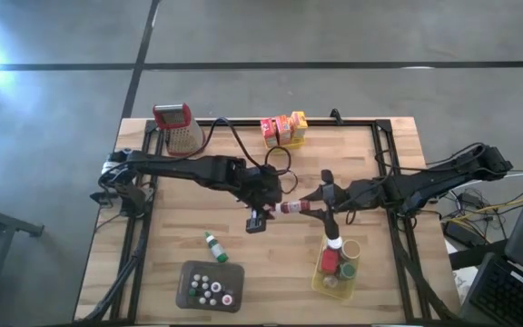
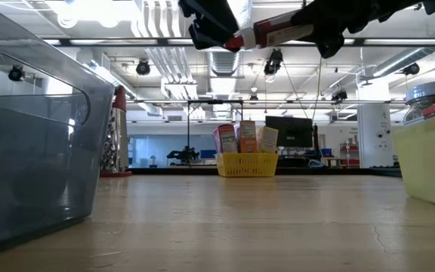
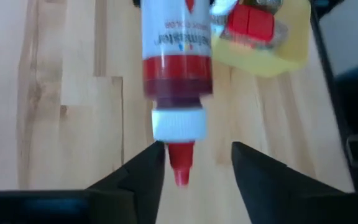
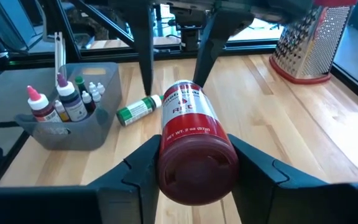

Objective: Pick & Place Kitchen Items
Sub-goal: Put the red food coloring bottle into the black bin

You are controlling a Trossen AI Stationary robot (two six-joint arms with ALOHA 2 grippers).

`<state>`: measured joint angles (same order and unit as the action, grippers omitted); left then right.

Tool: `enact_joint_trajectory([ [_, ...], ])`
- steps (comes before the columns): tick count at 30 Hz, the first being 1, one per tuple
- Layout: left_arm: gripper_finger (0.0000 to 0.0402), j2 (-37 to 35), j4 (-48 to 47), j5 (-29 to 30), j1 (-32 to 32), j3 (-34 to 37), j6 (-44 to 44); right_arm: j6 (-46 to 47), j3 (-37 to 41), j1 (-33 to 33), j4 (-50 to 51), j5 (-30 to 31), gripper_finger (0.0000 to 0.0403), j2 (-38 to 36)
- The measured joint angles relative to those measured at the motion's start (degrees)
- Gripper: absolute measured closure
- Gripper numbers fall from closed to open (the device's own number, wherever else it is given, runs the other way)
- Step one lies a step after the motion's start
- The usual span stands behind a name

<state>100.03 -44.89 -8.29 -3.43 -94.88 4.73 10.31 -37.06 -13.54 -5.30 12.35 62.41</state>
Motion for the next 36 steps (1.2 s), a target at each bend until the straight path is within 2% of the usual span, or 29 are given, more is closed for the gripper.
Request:
enact_joint_trajectory([
  [4,0.0200,0.00,-10.47,2.01,0.62,-3.56,-2.90,0.21,0.00,0.00,0.38,-0.02,0.0249,-0.03],
  [7,0.0200,-1.05,-19.89,8.85,0.75,-4.89,-0.96,0.59,0.00,0.00,1.39,-0.05,0.0245,-0.07],
  [11,0.0205,-6.00,-17.65,16.76,-0.35,-1.06,2.18,0.62,0.20,-0.04,2.31,-0.13,0.0252,-0.21],
  [14,0.0208,-11.13,-7.09,20.22,-2.27,6.16,3.49,0.63,0.93,-0.07,2.31,-0.23,0.0261,-0.42],
  [17,0.0209,-16.79,7.52,22.37,-4.86,16.80,3.82,0.84,2.00,-0.28,1.72,-0.21,0.0261,-0.57],
  [24,0.0209,-27.01,51.34,26.78,-10.14,44.41,1.43,-1.23,4.46,-0.55,-10.16,-0.50,0.0252,-0.60],
  [29,0.0209,-27.88,83.34,26.17,-10.40,57.91,-1.45,-3.24,4.72,-0.55,-14.78,-0.73,0.0261,-0.44],
  [31,0.0209,-27.52,89.23,25.64,-10.40,60.83,-2.83,-3.36,4.72,-0.55,-15.61,-0.73,0.0257,-0.44],
  [36,0.0209,-27.28,90.45,22.66,-10.40,63.13,-7.61,-3.03,4.72,-0.53,-16.51,-0.82,0.0245,-0.42],
])
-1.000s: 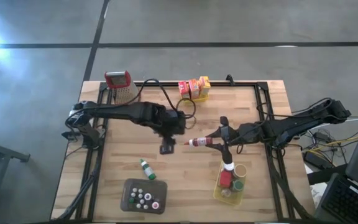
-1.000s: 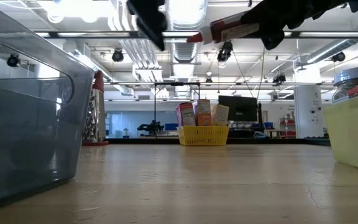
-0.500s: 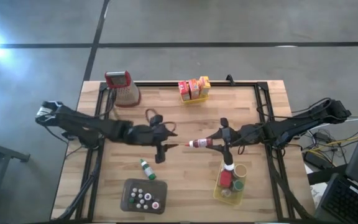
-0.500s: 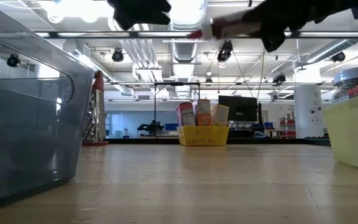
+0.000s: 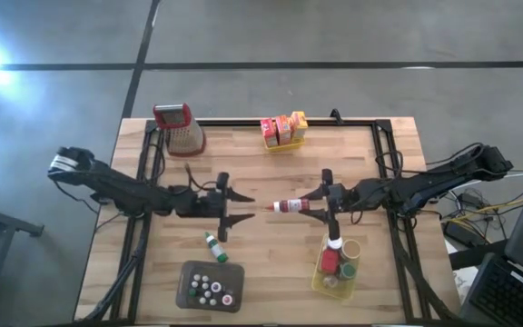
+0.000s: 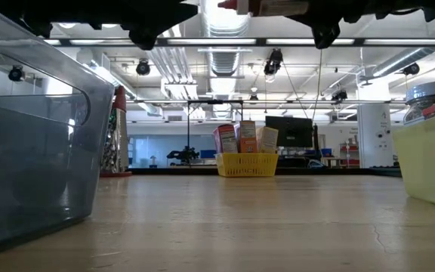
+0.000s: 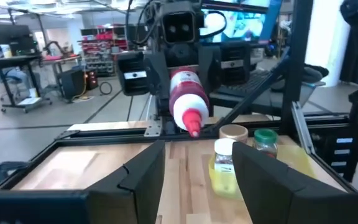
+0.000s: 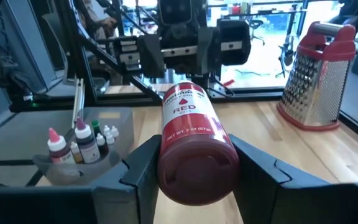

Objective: Pick & Place Kitchen Items
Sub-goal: Put the red food coloring bottle into the black bin

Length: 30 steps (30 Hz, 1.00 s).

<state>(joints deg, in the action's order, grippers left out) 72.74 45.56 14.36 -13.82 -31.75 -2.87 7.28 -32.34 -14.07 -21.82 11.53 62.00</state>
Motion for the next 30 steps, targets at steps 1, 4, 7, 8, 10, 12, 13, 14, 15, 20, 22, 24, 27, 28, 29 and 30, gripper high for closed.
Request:
enact_joint_trajectory([
  [1,0.0209,0.25,0.20,-0.15,0.00,-0.04,-0.26,-0.02,0.00,-0.01,-0.27,0.00,0.0246,0.00],
  [4,0.0209,1.53,0.34,-0.19,0.00,-0.92,-1.64,-0.30,0.00,-0.01,-1.14,-0.02,0.0254,0.00],
  [7,0.0209,3.51,0.46,-0.17,0.02,-2.96,-3.26,-0.42,0.00,-0.01,-1.29,-0.02,0.0259,0.00],
  [8,0.0209,4.43,0.48,-0.18,0.02,-3.84,-3.84,-0.42,0.00,-0.01,-1.29,-0.02,0.0259,0.00],
  [10,0.0209,6.33,0.33,-0.17,0.04,-5.66,-5.11,-0.42,0.00,-0.02,-1.30,-0.02,0.0255,0.00],
  [12,0.0209,8.14,0.36,-0.17,0.09,-7.52,-6.67,-0.42,0.00,-0.04,-1.31,-0.02,0.0248,0.00],
  [13,0.0209,8.93,0.40,-0.16,0.09,-8.28,-7.48,-0.44,0.00,-0.04,-1.39,-0.02,0.0245,0.00],
  [14,0.0209,9.66,0.33,-0.18,0.09,-8.95,-8.20,-0.45,0.00,-0.04,-1.54,-0.02,0.0244,0.00],
  [15,0.0209,10.36,0.31,-0.16,0.09,-9.59,-8.81,-0.45,0.00,-0.04,-1.54,-0.02,0.0244,0.00],
  [20,0.0209,12.44,0.27,0.21,0.15,-11.86,-10.52,-1.30,0.02,-0.09,-1.57,-0.11,0.0258,-0.07],
  [22,0.0209,12.86,0.12,0.43,0.15,-12.34,-10.57,-1.32,0.07,-0.10,-1.48,-0.11,0.0260,-0.13],
  [24,0.0209,12.86,0.29,0.41,0.20,-12.48,-10.80,-1.32,0.07,-0.10,-1.60,-0.11,0.0258,-0.13],
  [27,0.0209,12.84,0.50,0.51,0.30,-12.46,-11.00,-1.32,0.07,-0.09,-1.93,-0.08,0.0246,-0.12],
  [28,0.0209,12.80,0.57,0.50,0.33,-12.46,-11.27,-1.32,0.07,-0.09,-2.27,-0.09,0.0243,-0.11],
  [29,0.0209,12.77,0.57,0.53,0.35,-12.46,-11.92,-1.32,0.07,-0.08,-2.49,-0.09,0.0242,-0.11],
  [30,0.0209,12.77,0.55,0.79,0.37,-12.45,-12.43,-1.31,0.07,-0.08,-2.51,-0.09,0.0243,-0.11],
])
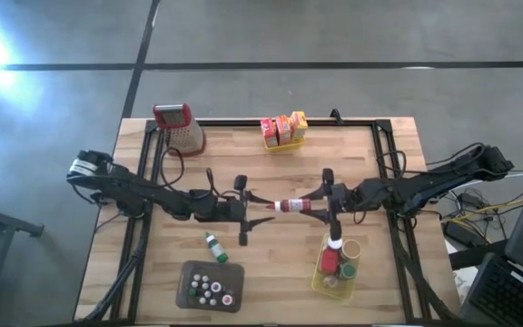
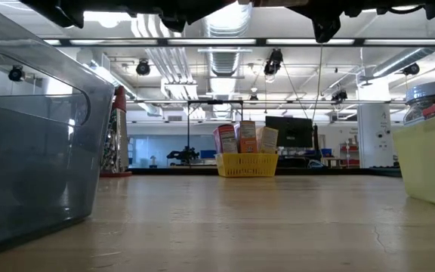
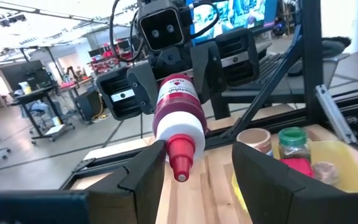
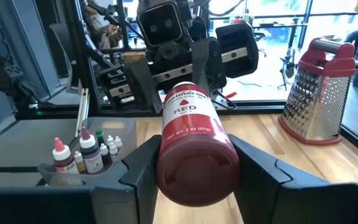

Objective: Pick & Place Kitchen Items
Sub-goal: Put the red food coloring bottle into the black bin

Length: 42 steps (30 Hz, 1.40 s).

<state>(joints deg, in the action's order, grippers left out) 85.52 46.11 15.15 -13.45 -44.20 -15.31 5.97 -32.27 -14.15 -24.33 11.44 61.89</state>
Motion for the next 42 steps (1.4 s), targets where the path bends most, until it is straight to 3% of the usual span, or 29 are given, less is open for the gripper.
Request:
enact_joint_trajectory([
  [7,0.0209,-0.28,0.21,1.89,0.11,0.34,-0.59,0.00,0.00,0.09,-0.14,-0.71,0.0261,0.09],
  [11,0.0209,-0.28,0.44,2.63,0.25,0.34,-2.31,-0.12,-0.02,0.09,-0.31,-0.79,0.0252,0.09],
  [15,0.0209,-0.28,0.87,7.95,0.54,0.34,-5.67,0.24,-0.07,0.13,-0.34,-0.99,0.0242,0.22],
  [20,0.0209,-0.28,0.83,8.50,0.66,0.27,-5.51,-0.05,-0.09,0.13,-0.59,-1.19,0.0250,0.22],
  [28,0.0209,0.16,0.90,1.80,1.08,-0.52,-5.55,-0.14,-0.09,-0.02,-0.97,-2.21,0.0250,0.20],
  [42,0.0209,0.39,0.96,-3.39,1.53,-1.91,-5.73,-0.37,-0.09,0.00,-1.19,-1.88,0.0251,0.20],
])
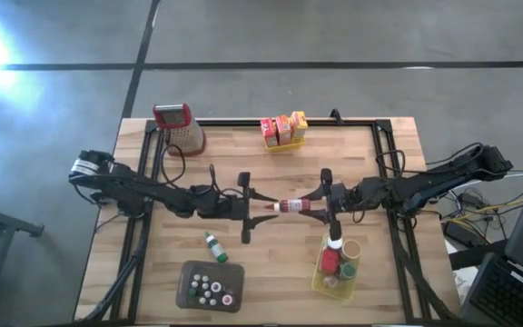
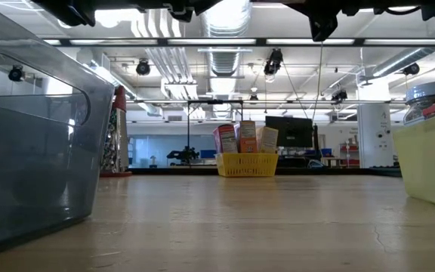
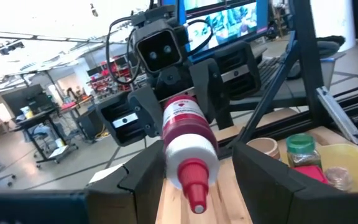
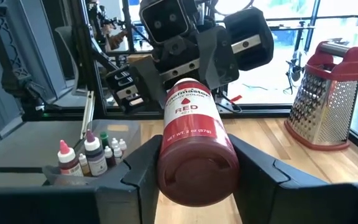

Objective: Pick & Place Kitchen Items
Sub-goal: Put the red food coloring bottle into the black bin

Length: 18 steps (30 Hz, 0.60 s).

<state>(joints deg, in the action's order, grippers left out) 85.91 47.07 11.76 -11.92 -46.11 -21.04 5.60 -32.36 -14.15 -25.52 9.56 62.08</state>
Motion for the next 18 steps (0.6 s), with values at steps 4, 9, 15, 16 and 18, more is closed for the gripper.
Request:
enact_joint_trajectory([
  [4,0.0209,0.00,-0.02,-0.56,0.09,-0.02,0.00,-0.01,0.00,0.00,0.00,0.04,0.0244,0.00],
  [9,0.0209,0.00,-0.02,-0.64,0.53,-0.23,0.01,-0.06,0.00,0.02,-0.32,0.24,0.0257,0.00],
  [15,0.0209,0.00,-0.04,-0.64,0.68,-0.26,0.02,-0.06,0.00,0.02,-0.42,0.24,0.0250,-0.01],
  [16,0.0209,0.00,-0.04,-0.64,0.69,-0.25,0.02,-0.07,0.00,0.02,-0.45,0.25,0.0247,-0.02],
  [18,0.0209,0.01,-0.04,-0.63,0.72,-0.26,0.02,-0.06,0.00,0.02,-0.55,0.26,0.0244,-0.02],
])
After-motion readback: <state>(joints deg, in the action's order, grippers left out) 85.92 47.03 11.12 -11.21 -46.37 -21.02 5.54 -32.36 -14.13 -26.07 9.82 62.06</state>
